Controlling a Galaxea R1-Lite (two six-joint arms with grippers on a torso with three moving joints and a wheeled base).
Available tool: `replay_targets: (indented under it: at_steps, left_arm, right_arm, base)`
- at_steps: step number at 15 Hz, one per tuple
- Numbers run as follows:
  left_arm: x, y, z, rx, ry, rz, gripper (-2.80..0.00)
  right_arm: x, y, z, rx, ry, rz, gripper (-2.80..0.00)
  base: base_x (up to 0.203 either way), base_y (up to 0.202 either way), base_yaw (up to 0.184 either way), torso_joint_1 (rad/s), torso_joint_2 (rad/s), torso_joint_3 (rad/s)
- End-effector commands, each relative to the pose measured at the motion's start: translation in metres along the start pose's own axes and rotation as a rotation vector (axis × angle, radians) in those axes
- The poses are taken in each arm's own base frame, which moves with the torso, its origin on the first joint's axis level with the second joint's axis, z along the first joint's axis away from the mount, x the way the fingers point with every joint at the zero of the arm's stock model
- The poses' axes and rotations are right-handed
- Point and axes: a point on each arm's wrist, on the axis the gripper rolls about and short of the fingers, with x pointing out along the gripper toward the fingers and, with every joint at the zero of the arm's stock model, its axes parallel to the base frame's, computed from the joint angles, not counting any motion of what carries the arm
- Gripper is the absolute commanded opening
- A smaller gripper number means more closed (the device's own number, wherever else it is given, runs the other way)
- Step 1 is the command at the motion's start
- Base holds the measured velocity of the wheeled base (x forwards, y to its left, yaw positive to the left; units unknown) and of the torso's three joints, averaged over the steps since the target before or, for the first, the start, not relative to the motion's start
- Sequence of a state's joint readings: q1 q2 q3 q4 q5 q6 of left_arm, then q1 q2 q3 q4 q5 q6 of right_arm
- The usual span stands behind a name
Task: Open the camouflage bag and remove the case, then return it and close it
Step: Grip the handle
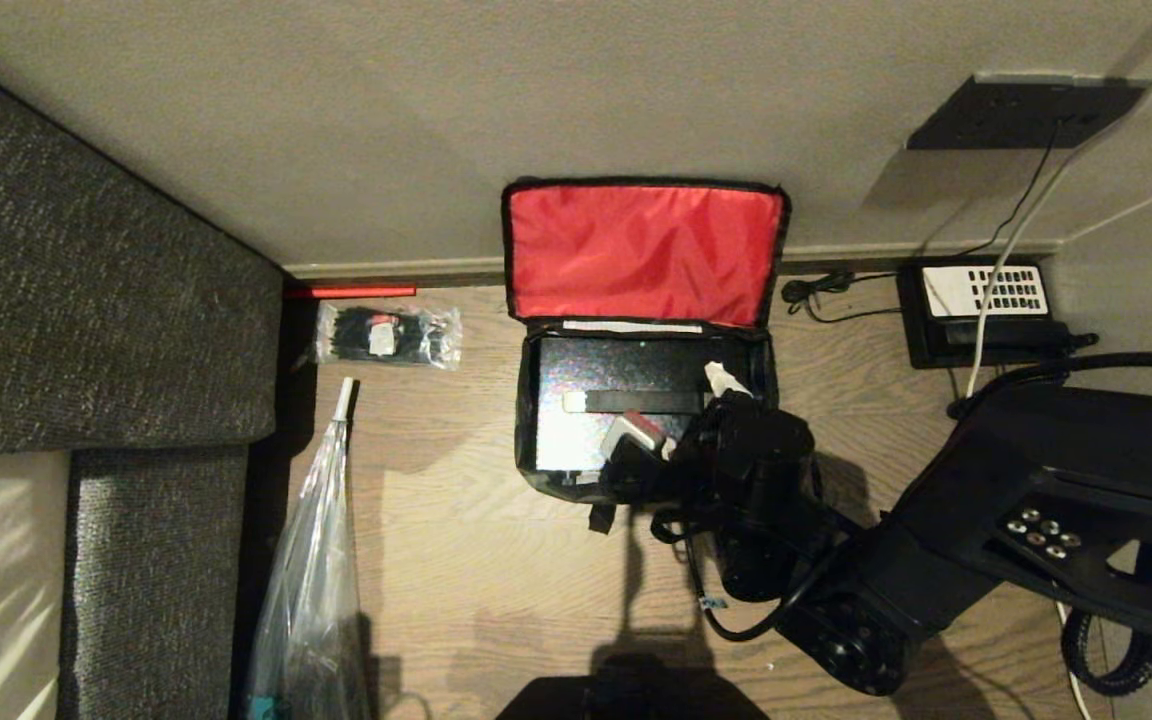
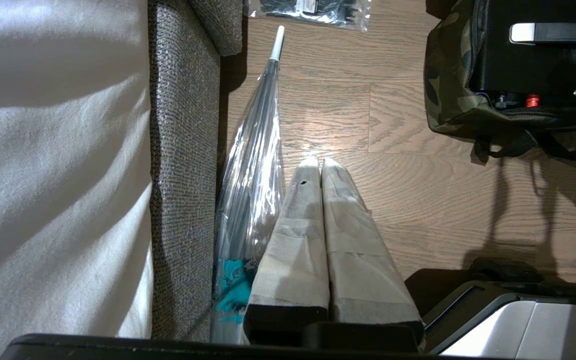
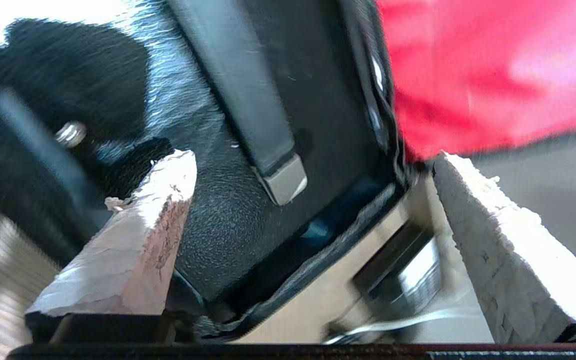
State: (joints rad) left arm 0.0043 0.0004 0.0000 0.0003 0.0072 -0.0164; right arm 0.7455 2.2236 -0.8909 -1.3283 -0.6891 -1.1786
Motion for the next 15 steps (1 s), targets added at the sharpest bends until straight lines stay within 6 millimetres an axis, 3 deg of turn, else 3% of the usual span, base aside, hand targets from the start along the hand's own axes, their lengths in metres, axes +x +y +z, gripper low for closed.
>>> replay_targets:
  at_steps: [1,8,15]
  left_arm:
    - [0.000,0.000,-0.001,0.000,0.001,0.001,-2.80]
    - [0.000,0.000,-0.001,0.000,0.001,0.001,-2.80]
    - [0.000,0.000,-0.001,0.000,0.001,0.001,-2.80]
  right_arm:
    - [-0.001,0.004,-0.003,-0.117,0.002,0.012,0.00]
    - [0.014,0.011,0.004,-0.208,0.048,-0.067,0.00]
    - [0.029,0.028,0.008,-0.193,0.071,-0.086,0.00]
  base:
    - [0.000,0.000,0.000,0.000,0.00,0.000]
    - [0.000,0.000,0.000,0.000,0.00,0.000]
    - [0.000,0.000,0.000,0.000,0.00,0.000]
